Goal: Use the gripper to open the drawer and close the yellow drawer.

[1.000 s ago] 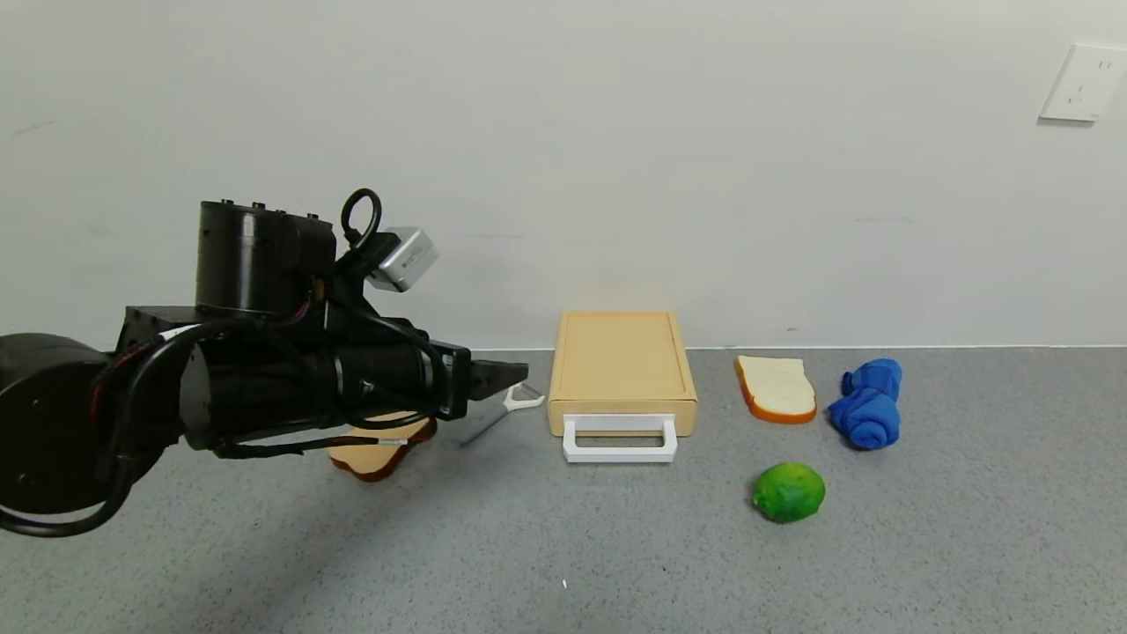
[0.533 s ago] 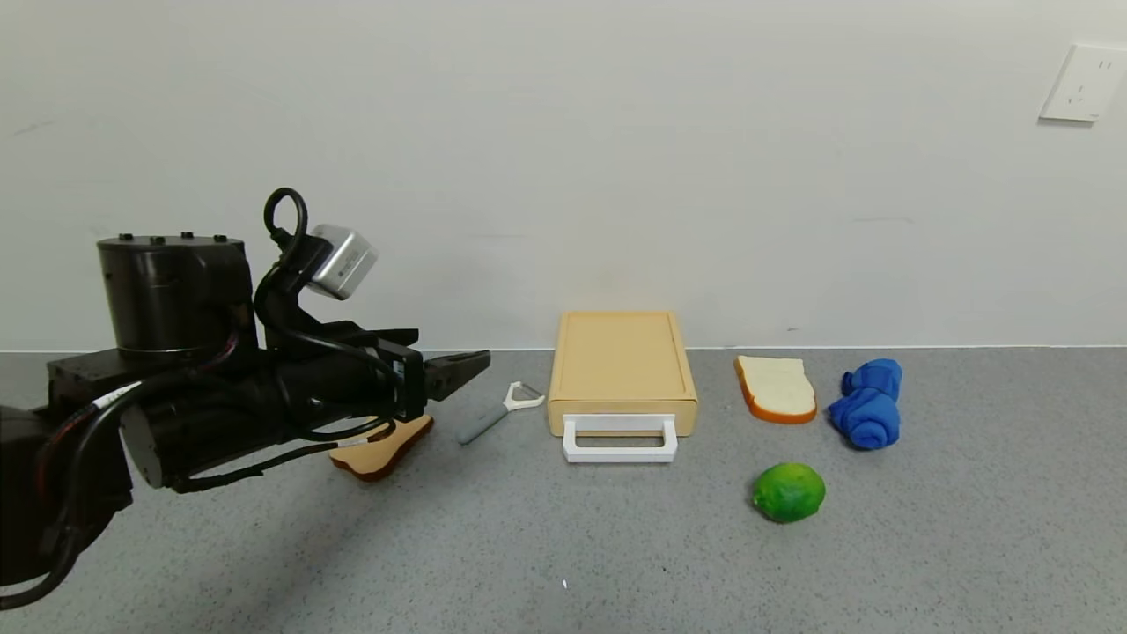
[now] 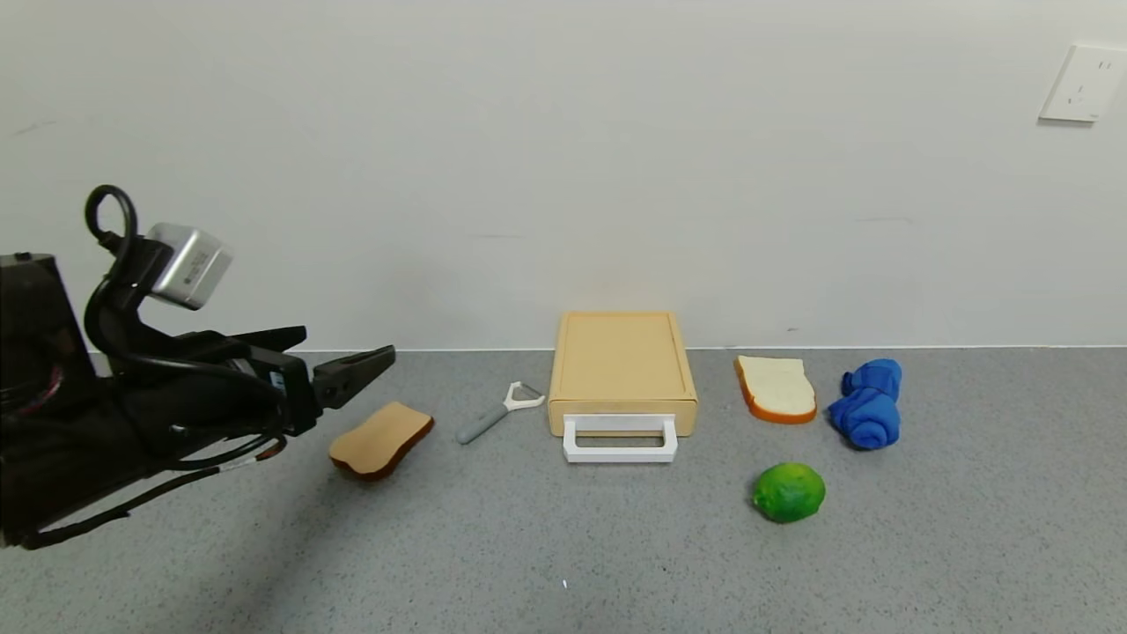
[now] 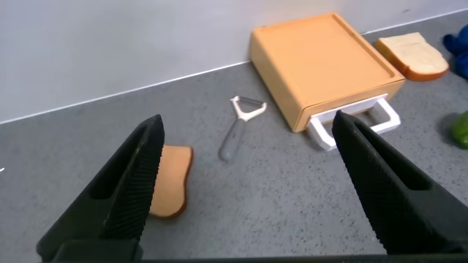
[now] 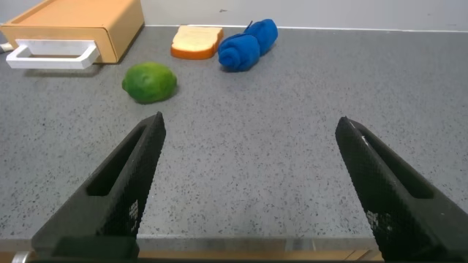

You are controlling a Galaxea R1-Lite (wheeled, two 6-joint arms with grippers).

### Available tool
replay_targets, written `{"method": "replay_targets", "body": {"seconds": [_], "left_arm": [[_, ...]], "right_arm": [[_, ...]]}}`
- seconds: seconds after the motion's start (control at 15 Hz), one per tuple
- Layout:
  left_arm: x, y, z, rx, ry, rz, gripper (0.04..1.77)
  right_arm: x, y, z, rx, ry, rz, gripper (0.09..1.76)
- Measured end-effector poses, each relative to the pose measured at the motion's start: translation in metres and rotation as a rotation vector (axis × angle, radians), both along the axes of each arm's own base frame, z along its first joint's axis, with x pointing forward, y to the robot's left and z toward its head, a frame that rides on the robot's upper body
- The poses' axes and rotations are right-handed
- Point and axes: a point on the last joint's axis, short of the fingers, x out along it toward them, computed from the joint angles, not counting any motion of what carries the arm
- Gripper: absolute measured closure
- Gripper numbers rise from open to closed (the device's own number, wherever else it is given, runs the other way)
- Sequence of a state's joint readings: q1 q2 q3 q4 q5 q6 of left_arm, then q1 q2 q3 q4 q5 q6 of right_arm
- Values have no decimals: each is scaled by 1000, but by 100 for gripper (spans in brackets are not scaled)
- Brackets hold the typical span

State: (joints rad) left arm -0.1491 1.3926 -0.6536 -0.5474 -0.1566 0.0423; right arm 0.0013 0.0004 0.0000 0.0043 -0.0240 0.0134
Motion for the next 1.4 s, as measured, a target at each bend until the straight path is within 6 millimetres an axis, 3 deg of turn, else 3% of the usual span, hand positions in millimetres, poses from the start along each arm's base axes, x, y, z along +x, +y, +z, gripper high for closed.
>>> {"method": "replay_targets", "body": {"seconds": [0.33,0.8,1.07,1.4], "left_arm": [[-48,23,8,-1,19,80,12],[-138,32,24,-15,-62,123,11],[-194,33,21,-19,-131,128,11],[-247,34,4,-24,-190,121,11]], "right_arm": [[0,0,0,0,0,-1,14],[0,0,0,0,0,-2,14],[0,0,0,0,0,-2,14],[0,0,0,0,0,-2,14]]}}
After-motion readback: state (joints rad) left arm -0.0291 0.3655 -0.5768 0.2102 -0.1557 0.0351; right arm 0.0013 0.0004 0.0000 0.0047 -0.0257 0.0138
